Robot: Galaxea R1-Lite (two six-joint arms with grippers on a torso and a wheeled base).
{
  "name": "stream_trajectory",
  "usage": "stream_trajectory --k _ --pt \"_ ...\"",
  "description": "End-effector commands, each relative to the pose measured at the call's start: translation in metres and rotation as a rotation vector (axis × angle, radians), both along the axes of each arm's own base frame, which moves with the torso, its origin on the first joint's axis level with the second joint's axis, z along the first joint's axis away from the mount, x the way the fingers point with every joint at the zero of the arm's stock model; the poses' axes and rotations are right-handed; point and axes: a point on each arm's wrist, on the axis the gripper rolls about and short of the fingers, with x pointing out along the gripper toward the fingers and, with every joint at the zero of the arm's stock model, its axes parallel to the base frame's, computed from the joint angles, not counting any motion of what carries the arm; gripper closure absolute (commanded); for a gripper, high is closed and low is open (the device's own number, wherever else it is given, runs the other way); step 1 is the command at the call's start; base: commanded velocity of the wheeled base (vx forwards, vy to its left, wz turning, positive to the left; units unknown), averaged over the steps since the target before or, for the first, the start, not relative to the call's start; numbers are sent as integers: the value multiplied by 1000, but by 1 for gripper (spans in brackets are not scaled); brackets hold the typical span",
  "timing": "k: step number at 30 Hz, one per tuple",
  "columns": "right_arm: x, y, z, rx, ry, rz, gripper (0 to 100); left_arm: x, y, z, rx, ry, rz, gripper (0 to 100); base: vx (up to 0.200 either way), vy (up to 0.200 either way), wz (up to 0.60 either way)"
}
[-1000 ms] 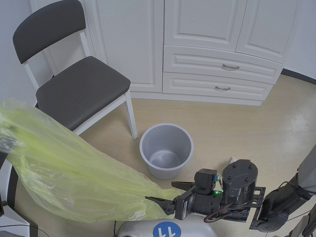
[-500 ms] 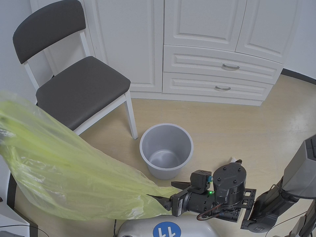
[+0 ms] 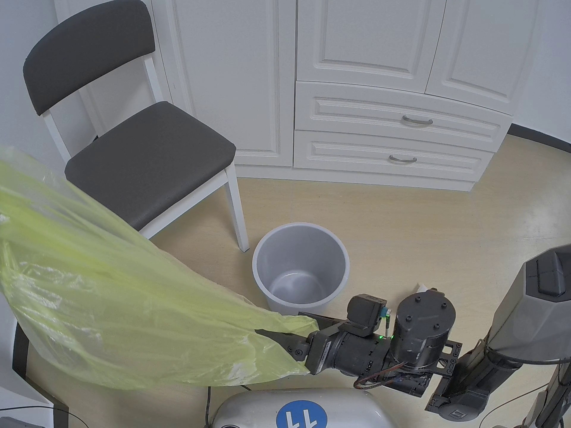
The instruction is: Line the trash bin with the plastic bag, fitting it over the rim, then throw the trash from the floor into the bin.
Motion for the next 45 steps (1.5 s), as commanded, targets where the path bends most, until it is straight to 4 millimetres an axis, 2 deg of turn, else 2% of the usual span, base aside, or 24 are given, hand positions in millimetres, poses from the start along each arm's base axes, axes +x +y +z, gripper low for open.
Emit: stream_trajectory --k 1,15,25,35,45 --pt "-1 -4 -10 26 12 28 0 -1 1 2 -15 -14 0 100 0 0 0" --pt "4 -17 -18 51 112 75 0 -1 1 1 -16 -15 -1 100 0 0 0" --pt "10 -22 -19 43 105 53 0 -3 3 1 -21 -20 0 100 0 0 0" --pt "19 -24 -29 6 97 38 0 -2 2 -1 -9 -13 -1 100 0 0 0" --pt "13 -29 -31 -36 78 70 0 -2 1 -8 21 -12 -41 100 0 0 0"
